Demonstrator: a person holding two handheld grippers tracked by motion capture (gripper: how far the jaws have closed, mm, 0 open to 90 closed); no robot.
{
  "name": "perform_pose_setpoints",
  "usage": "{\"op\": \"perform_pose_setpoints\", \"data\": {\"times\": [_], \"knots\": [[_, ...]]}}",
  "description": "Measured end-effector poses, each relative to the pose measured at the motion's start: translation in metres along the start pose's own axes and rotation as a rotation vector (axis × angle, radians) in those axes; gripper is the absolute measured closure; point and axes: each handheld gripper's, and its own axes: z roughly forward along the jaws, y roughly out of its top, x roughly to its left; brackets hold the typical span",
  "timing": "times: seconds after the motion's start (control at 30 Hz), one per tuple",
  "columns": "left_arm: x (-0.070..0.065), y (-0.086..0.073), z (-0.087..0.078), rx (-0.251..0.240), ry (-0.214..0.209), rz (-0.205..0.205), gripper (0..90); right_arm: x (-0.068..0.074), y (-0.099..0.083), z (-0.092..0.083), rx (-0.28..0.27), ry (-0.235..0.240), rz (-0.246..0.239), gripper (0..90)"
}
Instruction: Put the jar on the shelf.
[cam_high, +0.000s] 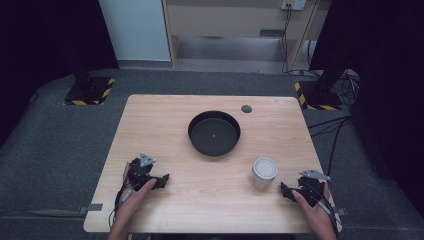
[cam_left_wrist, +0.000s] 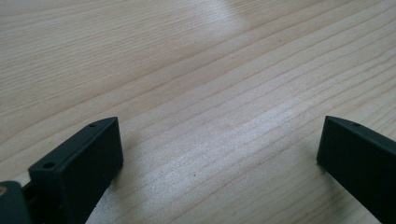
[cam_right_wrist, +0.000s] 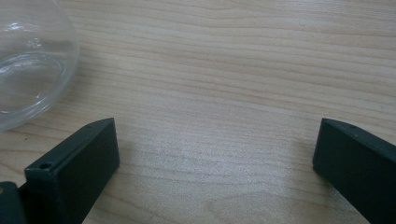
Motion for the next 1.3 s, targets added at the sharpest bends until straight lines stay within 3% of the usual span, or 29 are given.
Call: {"op": "perform_pose_setpoints", "data": {"times": [1.0,1.3], "knots": [[0.0004,0.0002,0.0001,0.001,-0.002,0.004,0.0,0.0008,0.0001,-0.0007,0.0,-0.004,0.002,1.3],[0.0005,0.0002,0.0001,0.002,-0.002,0.004,0.0,0.0043,-0.0025,-0.0064,-0.015,0.014,-0.018,3.1]]}}
